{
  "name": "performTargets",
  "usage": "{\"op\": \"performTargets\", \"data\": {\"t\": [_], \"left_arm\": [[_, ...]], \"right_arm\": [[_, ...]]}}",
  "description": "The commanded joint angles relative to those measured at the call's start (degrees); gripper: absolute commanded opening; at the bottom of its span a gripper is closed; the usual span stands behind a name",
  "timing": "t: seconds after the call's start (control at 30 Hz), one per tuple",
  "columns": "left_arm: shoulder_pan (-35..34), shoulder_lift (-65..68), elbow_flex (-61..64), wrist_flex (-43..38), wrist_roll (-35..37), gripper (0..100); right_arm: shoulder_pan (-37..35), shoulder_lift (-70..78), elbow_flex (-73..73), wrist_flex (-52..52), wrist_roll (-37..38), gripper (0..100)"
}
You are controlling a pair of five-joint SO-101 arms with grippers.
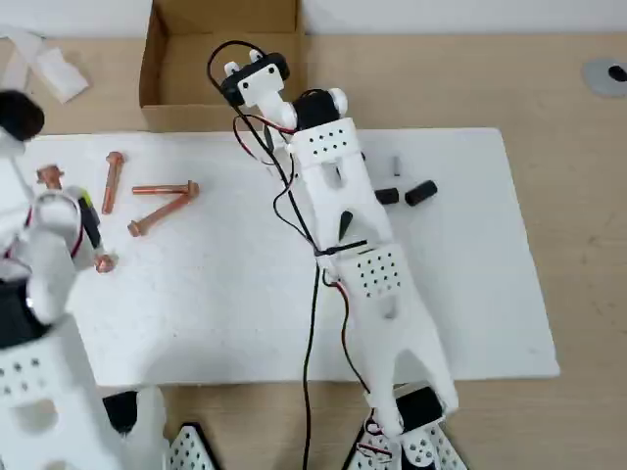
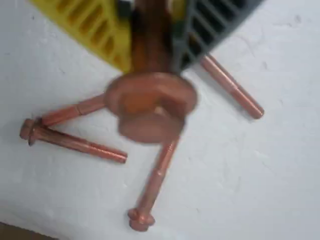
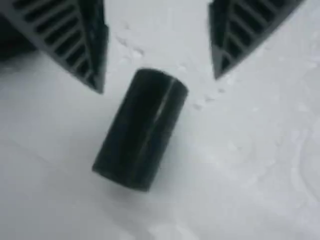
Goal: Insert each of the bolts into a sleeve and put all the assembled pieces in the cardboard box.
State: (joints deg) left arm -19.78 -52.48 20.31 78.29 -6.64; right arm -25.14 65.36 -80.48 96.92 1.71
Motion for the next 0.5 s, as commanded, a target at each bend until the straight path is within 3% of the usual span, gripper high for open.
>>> {"op": "performTargets", "data": {"t": [0.0,0.23,0.47], "left_arm": [[0.88,-7.87,3.69,-3.34,1.67,1],[0.88,-19.47,10.20,-7.38,3.43,1],[0.62,-22.37,11.52,-7.47,3.43,1]], "right_arm": [[0.31,-0.04,-2.86,-2.46,-0.88,17.8],[2.95,2.86,-3.30,-4.13,-7.56,17.8],[3.47,3.47,-2.95,-5.10,-7.47,17.8]]}}
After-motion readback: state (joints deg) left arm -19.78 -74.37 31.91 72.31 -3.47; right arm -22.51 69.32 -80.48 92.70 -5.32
